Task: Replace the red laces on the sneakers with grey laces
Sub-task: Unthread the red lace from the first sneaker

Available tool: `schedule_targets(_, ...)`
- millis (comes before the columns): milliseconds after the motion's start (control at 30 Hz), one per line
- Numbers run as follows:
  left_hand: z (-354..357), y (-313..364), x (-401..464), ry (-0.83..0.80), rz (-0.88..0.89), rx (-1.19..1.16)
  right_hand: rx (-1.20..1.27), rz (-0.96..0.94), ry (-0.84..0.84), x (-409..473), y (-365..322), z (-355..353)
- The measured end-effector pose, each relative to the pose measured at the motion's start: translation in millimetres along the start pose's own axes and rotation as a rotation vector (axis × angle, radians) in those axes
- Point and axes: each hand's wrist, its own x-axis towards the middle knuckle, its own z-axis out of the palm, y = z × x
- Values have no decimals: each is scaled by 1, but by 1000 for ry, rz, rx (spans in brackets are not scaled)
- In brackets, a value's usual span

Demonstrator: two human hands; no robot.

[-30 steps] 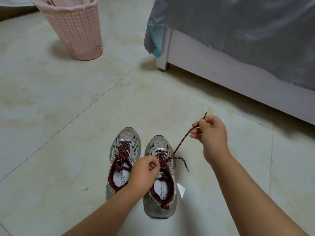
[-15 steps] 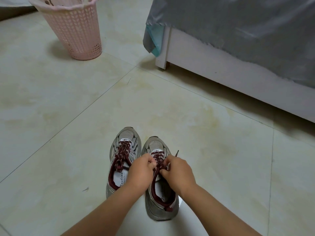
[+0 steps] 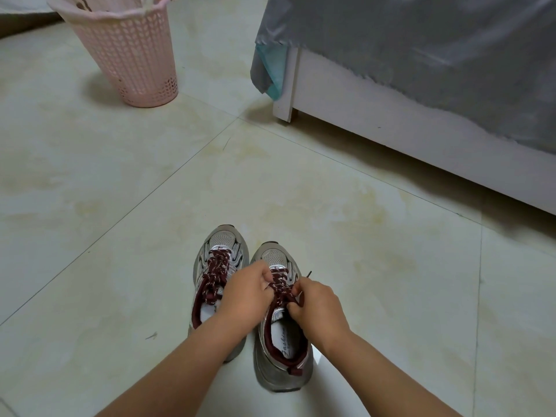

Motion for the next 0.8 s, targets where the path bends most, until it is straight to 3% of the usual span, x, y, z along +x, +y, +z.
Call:
schedule_targets(67, -1, 3, -2, -57, -181, -486, 20, 22, -3, 0, 2, -1)
schedule_targets(133, -3, 1, -4, -118, -286, -702, 37, 33, -16, -1, 3, -1)
schedule_targets(200, -4, -3, -3, -134, -197, -459, 26, 25, -24, -2, 3, -1)
schedule_targets(300, -10, 0, 0, -122, 168, 257, -3, 19, -6, -2, 2, -2)
schedule_targets(367, -14, 4, 1, -172, 224, 431, -27, 17, -3, -3, 1, -2)
schedule_targets(533, -23, 3, 5, -284, 165, 334, -33, 8, -7, -3, 1, 0)
schedule_targets(800, -50, -5, 15, -238, 27, 288, -1, 33, -2, -5, 9, -7)
